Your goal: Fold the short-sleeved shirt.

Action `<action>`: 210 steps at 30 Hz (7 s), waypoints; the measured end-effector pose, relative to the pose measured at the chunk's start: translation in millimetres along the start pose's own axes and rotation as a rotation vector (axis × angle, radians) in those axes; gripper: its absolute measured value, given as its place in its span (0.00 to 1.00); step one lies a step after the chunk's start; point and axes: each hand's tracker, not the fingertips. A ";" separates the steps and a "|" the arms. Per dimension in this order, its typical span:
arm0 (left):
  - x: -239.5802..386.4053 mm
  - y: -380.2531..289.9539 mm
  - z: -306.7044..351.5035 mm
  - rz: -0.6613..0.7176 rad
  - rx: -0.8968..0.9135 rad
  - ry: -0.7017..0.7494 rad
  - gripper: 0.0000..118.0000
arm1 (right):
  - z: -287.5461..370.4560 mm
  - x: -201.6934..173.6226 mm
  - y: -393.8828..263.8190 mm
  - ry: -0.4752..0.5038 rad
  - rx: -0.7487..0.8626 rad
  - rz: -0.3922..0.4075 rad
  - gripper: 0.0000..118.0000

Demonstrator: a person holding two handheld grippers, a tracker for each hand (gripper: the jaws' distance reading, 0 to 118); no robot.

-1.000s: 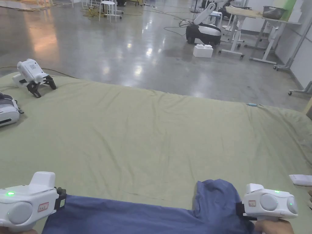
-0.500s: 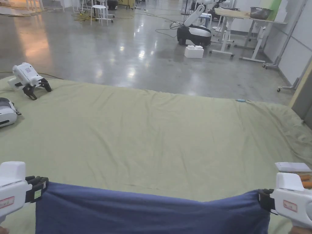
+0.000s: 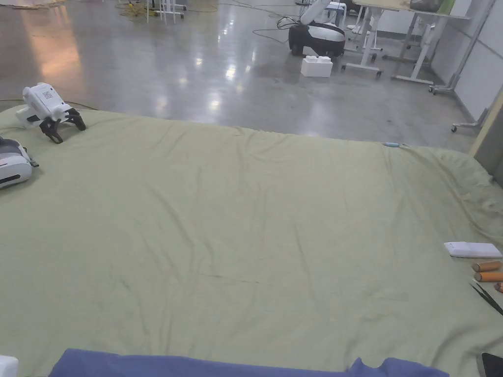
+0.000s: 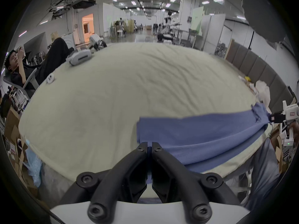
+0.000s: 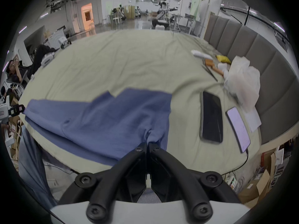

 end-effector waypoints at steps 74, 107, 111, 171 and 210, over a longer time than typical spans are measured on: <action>-143.2 2.3 -62.5 0.598 -0.136 -0.555 0.62 | 34.9 -171.4 125.9 -0.025 0.814 -0.034 0.00; -107.3 50.8 58.9 0.383 -0.041 -0.135 0.01 | 15.7 -156.1 113.2 0.003 0.742 -0.040 0.00; -75.6 65.4 76.0 0.373 -0.035 -0.157 0.01 | 13.8 -156.9 114.1 0.015 0.740 -0.046 0.00; 199.5 21.5 -74.4 0.116 -0.289 -0.413 0.00 | 3.0 -118.6 66.4 -0.053 0.627 -0.071 0.00; -32.2 -10.5 -105.4 0.550 -0.193 -0.787 0.09 | 26.0 -144.6 84.7 0.003 0.733 -0.035 0.00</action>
